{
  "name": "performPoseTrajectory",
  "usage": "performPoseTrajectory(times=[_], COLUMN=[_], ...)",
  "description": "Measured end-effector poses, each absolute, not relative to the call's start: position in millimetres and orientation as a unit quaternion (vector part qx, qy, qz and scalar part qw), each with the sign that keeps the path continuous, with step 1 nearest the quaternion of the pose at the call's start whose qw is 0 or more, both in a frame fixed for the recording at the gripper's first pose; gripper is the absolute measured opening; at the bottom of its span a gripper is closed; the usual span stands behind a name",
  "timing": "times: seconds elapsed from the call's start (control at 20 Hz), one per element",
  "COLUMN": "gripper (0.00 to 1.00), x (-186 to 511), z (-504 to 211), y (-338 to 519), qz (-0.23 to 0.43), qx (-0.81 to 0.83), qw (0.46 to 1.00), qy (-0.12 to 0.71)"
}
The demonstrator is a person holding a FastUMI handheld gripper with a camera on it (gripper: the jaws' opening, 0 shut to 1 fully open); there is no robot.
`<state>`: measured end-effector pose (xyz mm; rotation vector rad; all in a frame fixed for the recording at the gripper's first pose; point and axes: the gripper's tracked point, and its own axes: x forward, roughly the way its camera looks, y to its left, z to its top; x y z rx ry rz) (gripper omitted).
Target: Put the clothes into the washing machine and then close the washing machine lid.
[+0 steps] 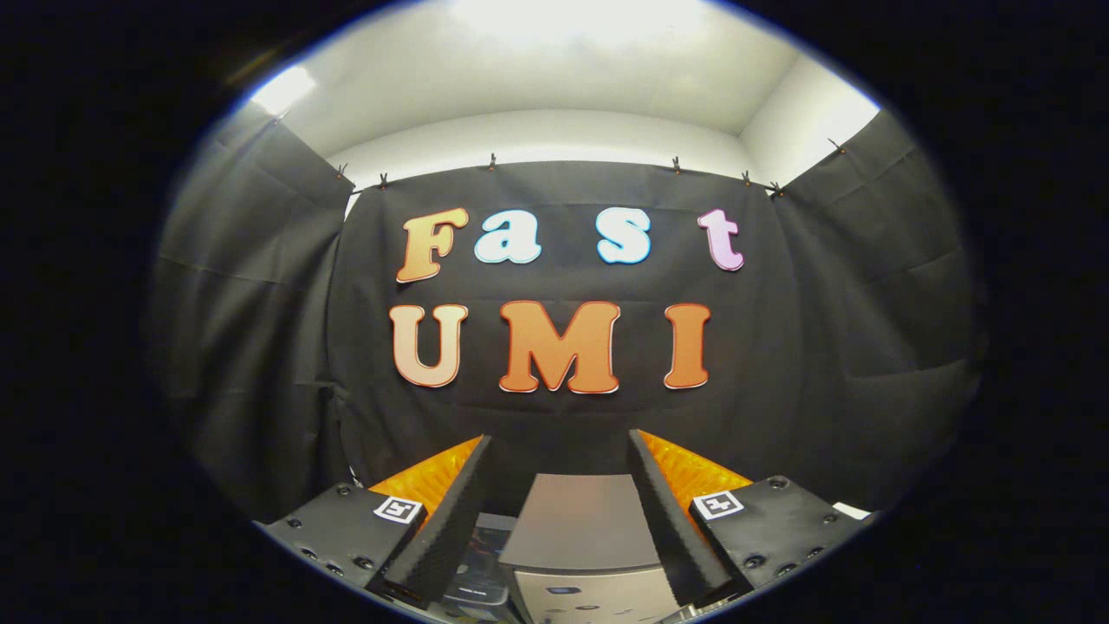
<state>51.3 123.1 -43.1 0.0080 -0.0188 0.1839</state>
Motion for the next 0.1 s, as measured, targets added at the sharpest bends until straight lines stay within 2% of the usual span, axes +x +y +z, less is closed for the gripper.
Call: performPoseTrajectory(times=[0.1], gripper=[0.99], x=[37], z=[-39], y=[90], qz=[0.086], qx=[0.007], qw=[0.996], qy=[-0.017])
